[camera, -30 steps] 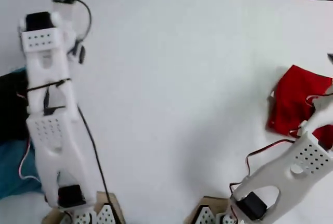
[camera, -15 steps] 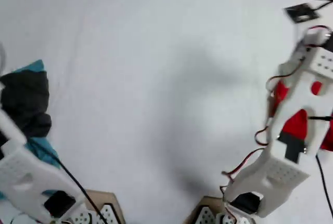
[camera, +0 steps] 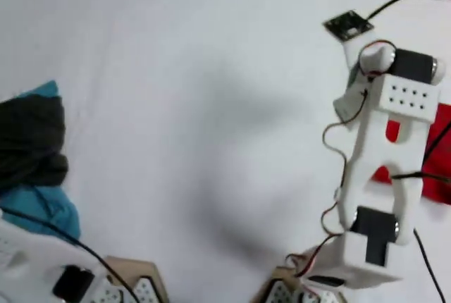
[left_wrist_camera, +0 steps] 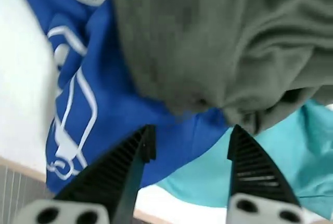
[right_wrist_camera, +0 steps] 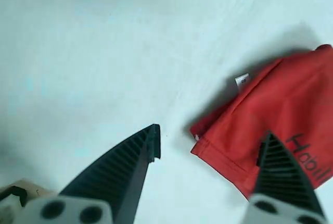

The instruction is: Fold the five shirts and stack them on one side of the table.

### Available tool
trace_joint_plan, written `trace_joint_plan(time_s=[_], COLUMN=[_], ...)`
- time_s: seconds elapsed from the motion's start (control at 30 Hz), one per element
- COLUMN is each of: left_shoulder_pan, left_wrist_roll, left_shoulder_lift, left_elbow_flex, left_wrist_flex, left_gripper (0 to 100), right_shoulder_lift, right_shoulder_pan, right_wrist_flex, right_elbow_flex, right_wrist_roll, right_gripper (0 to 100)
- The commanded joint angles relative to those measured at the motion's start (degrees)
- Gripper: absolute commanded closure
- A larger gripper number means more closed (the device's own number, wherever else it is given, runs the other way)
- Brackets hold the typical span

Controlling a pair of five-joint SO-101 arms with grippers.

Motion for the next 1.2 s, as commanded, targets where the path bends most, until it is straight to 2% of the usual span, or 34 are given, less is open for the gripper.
trace_joint_plan(time_s=[0.0, 0.13, 0.4, 0.57, 0.63, 0.7, 0.73, 0.83, 0.97, 1.17], left_shoulder_pan=[-1.23, 1.41, 9.14, 12.84, 14.68, 17.49, 19.25, 26.2, 40.7, 65.32], left_wrist_roll=[-0.35, 1.76, 2.99, 2.9, 3.08, 4.4, 6.07, 10.9, 18.02, 26.64], left_shoulder_lift=[-3.87, -2.37, 8.88, 15.38, 16.35, 15.65, 14.77, 10.11, 1.32, -11.25], left_elbow_flex=[-1.89, -1.89, -2.42, -2.42, -2.42, -2.51, -2.51, -2.51, -3.65, -14.55], left_wrist_flex=[-0.7, -5.36, -14.24, -16.0, -15.3, -14.07, -13.8, -13.19, -10.81, -2.55], left_gripper=[75, 75, 75, 76, 84, 98, 99, 98, 98, 98], right_shoulder_lift=[-4.09, -4.97, -10.24, -14.29, -15.34, -15.87, -15.96, -15.78, -15.78, -15.78], right_shoulder_pan=[-1.71, -2.33, -2.15, -2.15, -2.15, -2.33, -2.33, -2.15, 0.4, 12.79], right_wrist_flex=[0.66, 0.66, 0.66, 0.66, 0.66, 0.66, 0.57, 0.57, -0.04, -5.41], right_elbow_flex=[1.05, 3.25, 6.86, 10.2, 11.34, 12.66, 13.19, 15.12, 17.58, 18.46], right_wrist_roll=[0.44, 2.55, 2.29, 2.2, 2.11, 1.23, -0.09, -3.16, -3.96, -3.96], right_gripper=[69.0, 69.0, 69.0, 69.0, 69.0, 69.0, 69.0, 69.0, 69.0, 69.0])
